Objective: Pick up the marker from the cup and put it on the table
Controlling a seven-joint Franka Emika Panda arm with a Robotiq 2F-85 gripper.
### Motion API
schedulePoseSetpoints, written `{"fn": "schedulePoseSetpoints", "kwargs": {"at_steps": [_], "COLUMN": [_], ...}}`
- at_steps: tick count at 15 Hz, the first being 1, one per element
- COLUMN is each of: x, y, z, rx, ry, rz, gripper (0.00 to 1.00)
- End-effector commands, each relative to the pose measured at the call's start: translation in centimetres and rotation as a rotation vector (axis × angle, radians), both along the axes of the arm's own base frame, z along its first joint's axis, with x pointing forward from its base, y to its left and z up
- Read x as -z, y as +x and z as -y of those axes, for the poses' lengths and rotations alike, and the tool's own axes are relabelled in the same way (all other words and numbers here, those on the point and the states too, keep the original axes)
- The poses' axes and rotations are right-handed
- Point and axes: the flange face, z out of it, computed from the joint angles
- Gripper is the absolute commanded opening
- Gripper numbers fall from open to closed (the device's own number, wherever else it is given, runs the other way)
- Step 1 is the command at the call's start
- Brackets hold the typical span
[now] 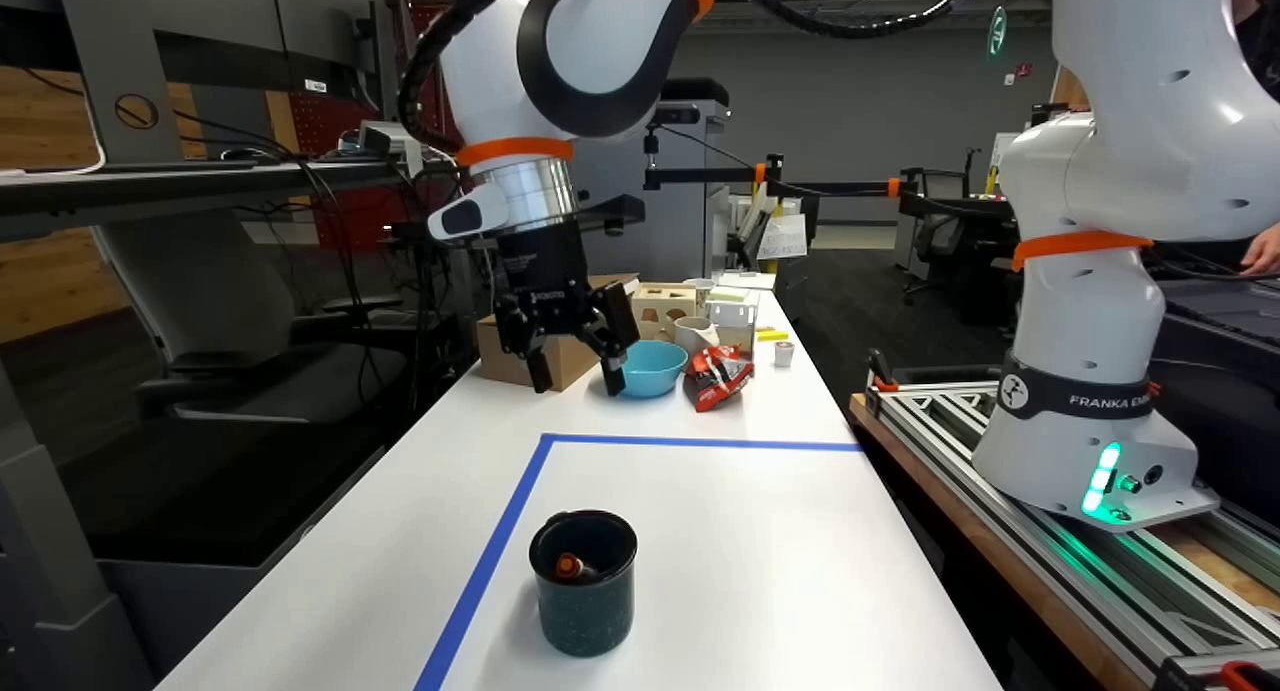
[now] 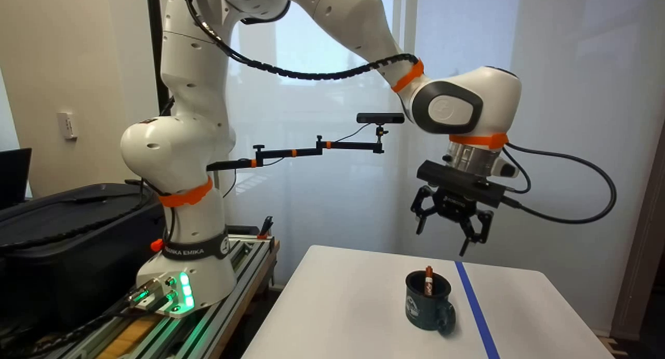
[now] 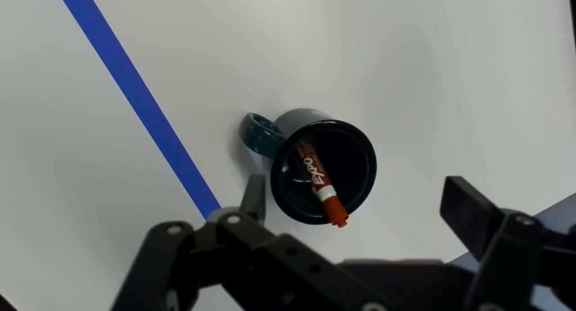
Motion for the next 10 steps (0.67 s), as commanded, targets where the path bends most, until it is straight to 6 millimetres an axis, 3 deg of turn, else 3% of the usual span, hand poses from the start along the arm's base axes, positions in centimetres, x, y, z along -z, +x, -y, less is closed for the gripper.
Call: {"fn": "schedulePoseSetpoints", "kwargs": {"at_steps": [1,6,10], "x": [2.9,5.9,6.0], "y": [-0.6,-1.9,-2.3], "z": [-0.4,-1.0,-1.3], "rx": [-0.074,-0.165,-0.238], "ry": [0.077,0.145,0.167], "rz": [0.012,0.013,0.089], "gripper": [1.00,1.00,1.00]}}
